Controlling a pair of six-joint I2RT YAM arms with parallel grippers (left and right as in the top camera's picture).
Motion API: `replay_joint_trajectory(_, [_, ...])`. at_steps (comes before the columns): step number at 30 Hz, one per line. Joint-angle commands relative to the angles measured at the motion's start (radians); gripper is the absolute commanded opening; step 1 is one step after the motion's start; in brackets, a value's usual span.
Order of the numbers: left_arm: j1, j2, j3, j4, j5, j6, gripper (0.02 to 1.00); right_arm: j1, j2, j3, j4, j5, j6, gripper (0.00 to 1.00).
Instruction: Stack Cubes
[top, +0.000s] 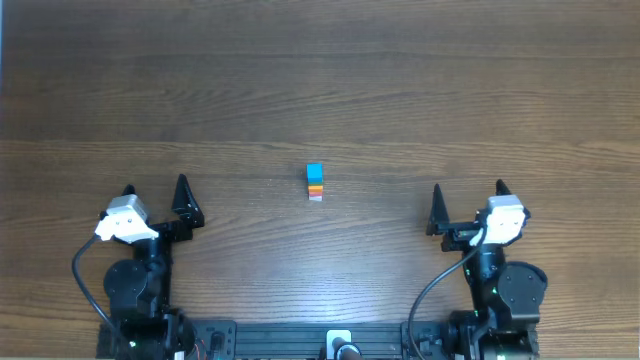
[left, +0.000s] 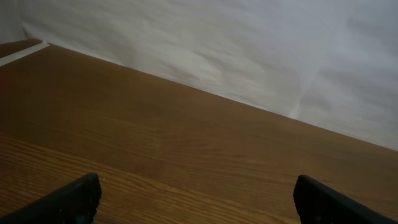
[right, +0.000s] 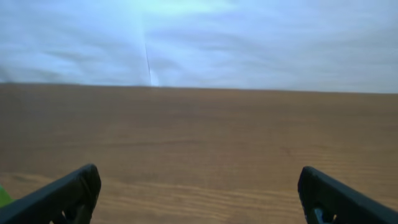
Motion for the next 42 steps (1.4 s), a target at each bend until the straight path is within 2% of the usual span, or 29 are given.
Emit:
replay_joint_trajectory(1, [0.006,-0.006,-0.004,0.002,0.006,0.014,1.0,-0.007,-0.01,-0.077,0.085,-0.019,-0.019,0.991])
replay_joint_trajectory(6, [0.006,-0.006,-0.004,0.002,0.006,0.014,0.998,-0.007,-0.01,-0.157,0.137,-0.019,-0.018,0.993])
replay_joint_trajectory(42, [0.006,-0.006,-0.004,0.002,0.006,0.014,1.0,-0.007,-0.009,-0.156,0.137,-0.019,-0.019,0.993])
